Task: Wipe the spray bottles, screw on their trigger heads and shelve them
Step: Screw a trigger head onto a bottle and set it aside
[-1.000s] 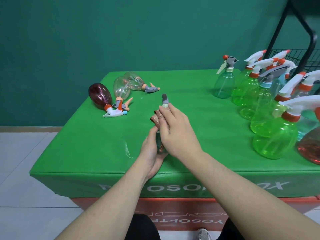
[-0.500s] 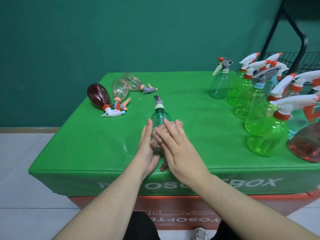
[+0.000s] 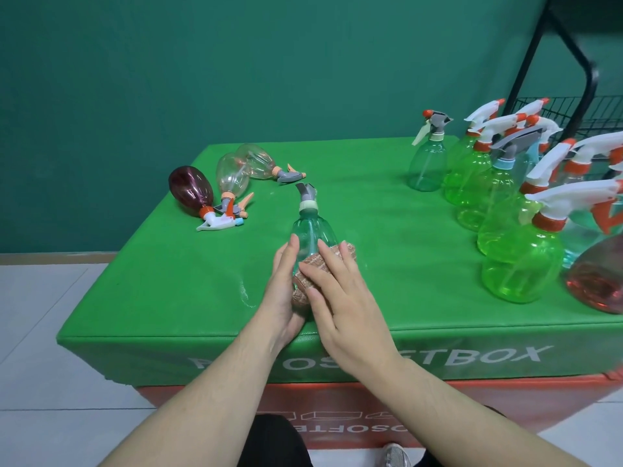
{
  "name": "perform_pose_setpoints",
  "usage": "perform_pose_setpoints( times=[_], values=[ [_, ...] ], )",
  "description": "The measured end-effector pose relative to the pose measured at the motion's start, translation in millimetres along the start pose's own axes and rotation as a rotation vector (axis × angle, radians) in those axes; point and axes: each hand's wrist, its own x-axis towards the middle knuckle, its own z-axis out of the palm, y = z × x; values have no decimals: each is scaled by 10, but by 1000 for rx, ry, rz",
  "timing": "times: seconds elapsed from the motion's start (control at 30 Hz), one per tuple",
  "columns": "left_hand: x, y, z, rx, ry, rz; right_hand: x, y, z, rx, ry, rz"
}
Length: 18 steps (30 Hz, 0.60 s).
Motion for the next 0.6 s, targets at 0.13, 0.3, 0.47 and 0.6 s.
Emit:
perform_pose_setpoints(
  times=[0.13,0.3,0.47,0.6],
  values=[
    [-40,9,33,46,-76,32,173,-11,-27,18,60,27],
    [-40,20,126,188,-78,88,428,31,-103,79,66,64],
    [-78,28,163,197,-40,69,667,47,-227,168,11,168],
    [-95,45,179,119,-44,65,786,12,-222,26,26,245]
  ],
)
